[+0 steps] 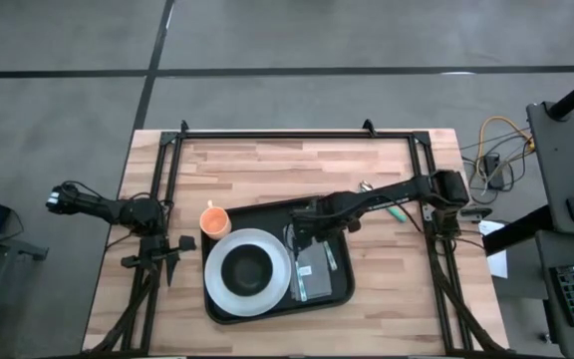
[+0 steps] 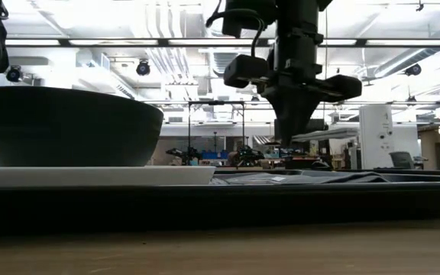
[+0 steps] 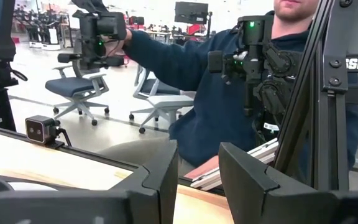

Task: Set up tray
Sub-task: Put the blue fork to the right of the blue fork on the black table tray

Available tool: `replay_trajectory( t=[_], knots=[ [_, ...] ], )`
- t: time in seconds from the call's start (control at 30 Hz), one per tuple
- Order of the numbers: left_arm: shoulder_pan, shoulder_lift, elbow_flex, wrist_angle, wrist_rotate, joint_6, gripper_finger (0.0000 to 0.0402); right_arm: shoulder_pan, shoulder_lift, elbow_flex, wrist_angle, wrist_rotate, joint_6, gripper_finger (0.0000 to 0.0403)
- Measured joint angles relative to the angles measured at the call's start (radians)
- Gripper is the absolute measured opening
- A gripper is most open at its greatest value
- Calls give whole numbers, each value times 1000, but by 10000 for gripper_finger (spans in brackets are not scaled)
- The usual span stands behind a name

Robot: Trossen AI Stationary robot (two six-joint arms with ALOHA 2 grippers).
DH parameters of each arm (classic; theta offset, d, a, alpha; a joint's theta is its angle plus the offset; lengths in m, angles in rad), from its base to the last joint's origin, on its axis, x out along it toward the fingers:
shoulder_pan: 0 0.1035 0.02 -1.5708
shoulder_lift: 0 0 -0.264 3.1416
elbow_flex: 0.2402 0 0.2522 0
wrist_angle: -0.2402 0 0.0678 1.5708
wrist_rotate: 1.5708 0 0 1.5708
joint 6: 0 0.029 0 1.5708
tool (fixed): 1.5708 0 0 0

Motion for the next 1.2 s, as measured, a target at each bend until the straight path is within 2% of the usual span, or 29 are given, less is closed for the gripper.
replay_trajectory(
  t=[0.43,0.57,0.7,1.2],
  knots=[
    [0,0,0,0,0,0,98,110,89,92,12,3,138,13],
    [0,0,0,0,0,0,98,138,89,92,26,66,190,13],
    [0,0,0,0,0,0,98,154,89,92,46,78,240,13],
    [0,0,0,0,0,0,98,179,89,64,202,142,252,13]
  ],
)
